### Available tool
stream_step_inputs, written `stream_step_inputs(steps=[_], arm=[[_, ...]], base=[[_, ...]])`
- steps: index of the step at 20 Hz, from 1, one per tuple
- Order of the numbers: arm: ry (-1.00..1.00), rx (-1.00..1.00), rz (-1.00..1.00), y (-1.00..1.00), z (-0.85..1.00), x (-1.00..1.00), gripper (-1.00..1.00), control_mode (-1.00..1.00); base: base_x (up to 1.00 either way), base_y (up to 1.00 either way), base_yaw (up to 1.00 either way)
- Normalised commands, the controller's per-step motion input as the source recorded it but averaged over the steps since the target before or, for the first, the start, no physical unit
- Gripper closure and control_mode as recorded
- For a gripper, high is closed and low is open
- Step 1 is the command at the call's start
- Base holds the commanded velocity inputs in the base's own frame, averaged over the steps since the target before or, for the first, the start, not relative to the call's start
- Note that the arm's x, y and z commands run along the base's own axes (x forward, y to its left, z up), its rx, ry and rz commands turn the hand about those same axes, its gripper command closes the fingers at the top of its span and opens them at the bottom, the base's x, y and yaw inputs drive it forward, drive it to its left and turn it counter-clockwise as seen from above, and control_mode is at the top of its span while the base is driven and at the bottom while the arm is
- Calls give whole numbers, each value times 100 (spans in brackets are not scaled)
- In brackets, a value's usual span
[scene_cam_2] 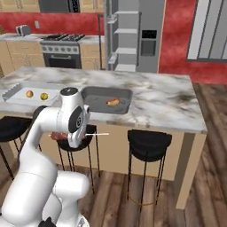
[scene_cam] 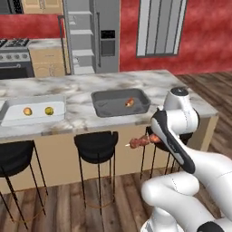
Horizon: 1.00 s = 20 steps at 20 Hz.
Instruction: Place the cold items (lemon and mango) from the fridge in one tupperware on the dining counter. Place the warm items (kebab skewer and hot dog) in the stove area in another tupperware.
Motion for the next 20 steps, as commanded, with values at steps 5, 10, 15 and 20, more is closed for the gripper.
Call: stream_step_inputs(steps=[5, 10, 15, 20], arm=[[0, 0, 0, 0, 0, 0, 100, 100], [0, 0, 0, 0, 0, 0, 100, 100], [0, 0, 0, 0, 0, 0, 100, 100], [0, 0, 0, 0, 0, 0, 100, 100]], base=[[69, 17, 19], [95, -5, 3], [58, 0, 0], [7, 0, 0]])
